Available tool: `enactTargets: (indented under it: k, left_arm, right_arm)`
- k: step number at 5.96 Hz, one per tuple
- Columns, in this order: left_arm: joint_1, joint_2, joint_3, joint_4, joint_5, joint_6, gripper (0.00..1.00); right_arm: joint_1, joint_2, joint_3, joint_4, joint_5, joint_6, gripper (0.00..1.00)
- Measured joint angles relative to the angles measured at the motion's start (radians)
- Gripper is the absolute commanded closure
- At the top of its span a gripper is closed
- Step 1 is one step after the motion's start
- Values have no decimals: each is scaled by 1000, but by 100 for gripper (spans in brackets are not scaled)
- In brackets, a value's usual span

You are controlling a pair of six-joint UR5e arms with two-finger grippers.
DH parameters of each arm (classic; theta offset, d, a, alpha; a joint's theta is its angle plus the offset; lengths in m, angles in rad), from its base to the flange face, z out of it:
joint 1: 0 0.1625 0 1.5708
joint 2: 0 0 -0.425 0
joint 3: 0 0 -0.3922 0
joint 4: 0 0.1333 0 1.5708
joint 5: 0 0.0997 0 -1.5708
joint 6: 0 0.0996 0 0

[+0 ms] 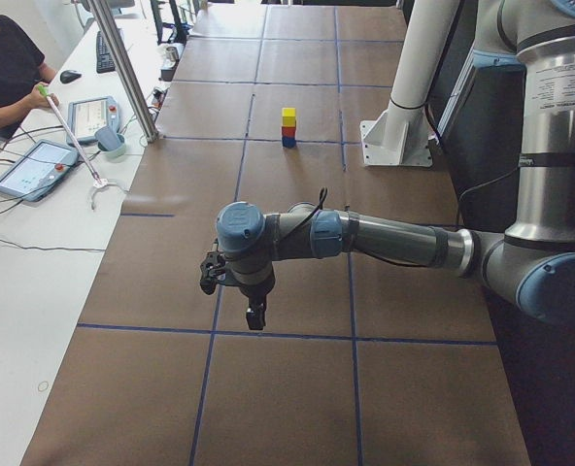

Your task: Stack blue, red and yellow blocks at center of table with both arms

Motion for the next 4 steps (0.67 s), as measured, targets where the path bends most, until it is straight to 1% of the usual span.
enactTargets:
  k: [4]
  left_arm:
    - [2,0,-7,-2,3,-12,0]
  right_arm:
    - [2,8,-27,37,-40,19,0]
